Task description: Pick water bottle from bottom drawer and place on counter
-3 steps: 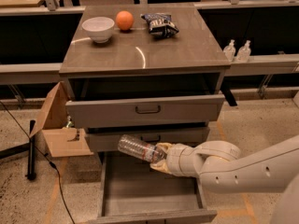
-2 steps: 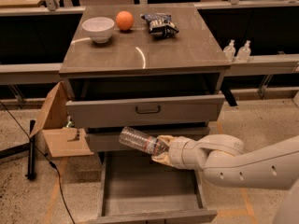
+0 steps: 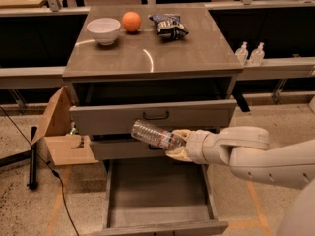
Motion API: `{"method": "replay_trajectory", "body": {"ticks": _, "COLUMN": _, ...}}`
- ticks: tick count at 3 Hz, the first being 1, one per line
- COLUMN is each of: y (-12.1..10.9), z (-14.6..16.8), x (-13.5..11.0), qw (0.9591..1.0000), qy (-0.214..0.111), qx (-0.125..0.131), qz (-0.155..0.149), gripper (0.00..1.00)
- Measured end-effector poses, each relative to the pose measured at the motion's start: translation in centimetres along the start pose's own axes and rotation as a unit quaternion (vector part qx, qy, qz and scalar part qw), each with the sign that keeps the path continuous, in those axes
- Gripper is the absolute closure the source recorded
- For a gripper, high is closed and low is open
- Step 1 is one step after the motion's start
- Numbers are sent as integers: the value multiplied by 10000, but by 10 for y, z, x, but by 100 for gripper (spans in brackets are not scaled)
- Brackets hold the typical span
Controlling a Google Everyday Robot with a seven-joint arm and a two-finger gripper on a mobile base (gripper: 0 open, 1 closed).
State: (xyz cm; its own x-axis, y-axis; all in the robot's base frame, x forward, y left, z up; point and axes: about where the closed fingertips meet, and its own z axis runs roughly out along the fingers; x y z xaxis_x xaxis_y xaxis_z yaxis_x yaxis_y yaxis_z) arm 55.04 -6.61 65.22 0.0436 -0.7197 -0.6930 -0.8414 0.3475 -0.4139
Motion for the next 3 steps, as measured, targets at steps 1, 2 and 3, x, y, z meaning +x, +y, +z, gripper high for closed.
{"method": "replay_trajectory", "body": {"ticks": 1, "y": -26, "z": -12, "x": -15, "qw": 9999, "qy": -106, "qx": -10, "qz": 5, "gripper": 100}}
{"method": "replay_trajectory", "body": {"ticks": 2, "y": -52, "z": -35, "x": -35, "qw": 9996, "qy": -202, "qx": -202, "qz": 35, "gripper": 100}}
{"method": "replay_trajectory", "body": {"ticks": 3, "y": -51, "z": -34, "x": -35, "qw": 9996, "qy": -200, "qx": -205, "qz": 30, "gripper": 100}}
